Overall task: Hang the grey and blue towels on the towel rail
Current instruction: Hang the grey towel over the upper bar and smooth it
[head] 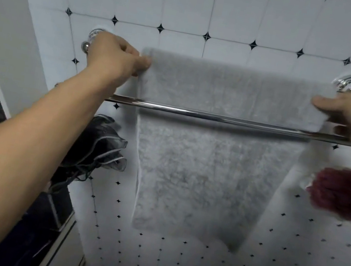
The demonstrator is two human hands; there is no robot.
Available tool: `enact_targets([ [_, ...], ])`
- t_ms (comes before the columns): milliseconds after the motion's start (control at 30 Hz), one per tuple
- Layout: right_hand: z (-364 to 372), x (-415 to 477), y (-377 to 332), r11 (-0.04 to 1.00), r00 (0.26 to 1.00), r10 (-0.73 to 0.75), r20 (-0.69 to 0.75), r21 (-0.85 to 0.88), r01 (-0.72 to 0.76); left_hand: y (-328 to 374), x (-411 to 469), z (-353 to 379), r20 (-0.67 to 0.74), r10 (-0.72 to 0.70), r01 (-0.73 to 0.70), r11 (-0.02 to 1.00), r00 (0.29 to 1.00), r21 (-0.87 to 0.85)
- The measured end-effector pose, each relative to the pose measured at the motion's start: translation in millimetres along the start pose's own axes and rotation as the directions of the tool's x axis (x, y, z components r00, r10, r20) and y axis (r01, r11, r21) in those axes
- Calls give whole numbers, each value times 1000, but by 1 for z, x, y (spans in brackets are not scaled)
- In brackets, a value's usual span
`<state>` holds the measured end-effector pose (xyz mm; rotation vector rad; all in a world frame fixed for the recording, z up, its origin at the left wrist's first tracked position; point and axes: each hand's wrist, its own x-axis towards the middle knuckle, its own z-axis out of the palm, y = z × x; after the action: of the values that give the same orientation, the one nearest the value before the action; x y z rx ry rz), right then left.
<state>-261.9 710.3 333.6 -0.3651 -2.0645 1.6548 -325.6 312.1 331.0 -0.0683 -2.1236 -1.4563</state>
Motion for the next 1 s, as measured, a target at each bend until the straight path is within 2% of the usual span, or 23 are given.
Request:
enact_targets([
  [100, -6, -2, 3, 993, 999, -35, -9, -110, 34, 1, 6, 0, -47, 20, -21, 1000, 999, -18],
  [233, -10, -2, 5, 975, 999, -34, 7, -221, 35, 7, 11, 2, -65, 72, -60, 983, 995, 173],
  [367, -9, -4, 3, 974, 997, -61, -47, -219, 50, 13, 4, 4, -60, 88, -67, 955, 994, 290],
  [433, -8, -3, 3, 973, 991, -118, -70, -206, 101, 13, 1, 2, -49, 51, -33, 948, 997, 315],
  [533, -5, -1, 4, 960, 977, -201, -75, -212, 181, 8, 3, -1, -13, -21, 24, 951, 1000, 310],
  [633, -5, 1, 5, 945, 974, -204, -102, -282, 168, 7, 8, -3, 5, -15, 13, 973, 1000, 230],
  [667, -6, 4, 5, 913, 963, -231, -139, -372, 166, 7, 8, -3, 19, 1, -5, 973, 1000, 230],
  [733, -8, 7, 3, 755, 911, -371, -180, -629, 183, 8, 7, -5, 54, 83, -97, 926, 995, 365],
  [767, -8, 8, 0, 642, 872, -471, -135, -730, 234, 11, 7, -6, 68, 160, -172, 860, 985, 480],
  [833, -6, 16, -6, 396, 796, -602, 62, -843, 365, 19, 8, -8, 136, 342, -350, 708, 930, 613],
  [900, -5, 27, -13, 247, 779, -572, 257, -852, 462, 27, 14, -5, 308, 418, -511, 571, 854, 643],
  [967, -6, 37, -17, 206, 805, -476, 353, -845, 493, 29, 20, -2, 452, 363, -579, 480, 815, 659],
  [1000, -7, 41, -17, 207, 811, -450, 374, -840, 502, 28, 22, -2, 488, 326, -587, 473, 810, 657],
])
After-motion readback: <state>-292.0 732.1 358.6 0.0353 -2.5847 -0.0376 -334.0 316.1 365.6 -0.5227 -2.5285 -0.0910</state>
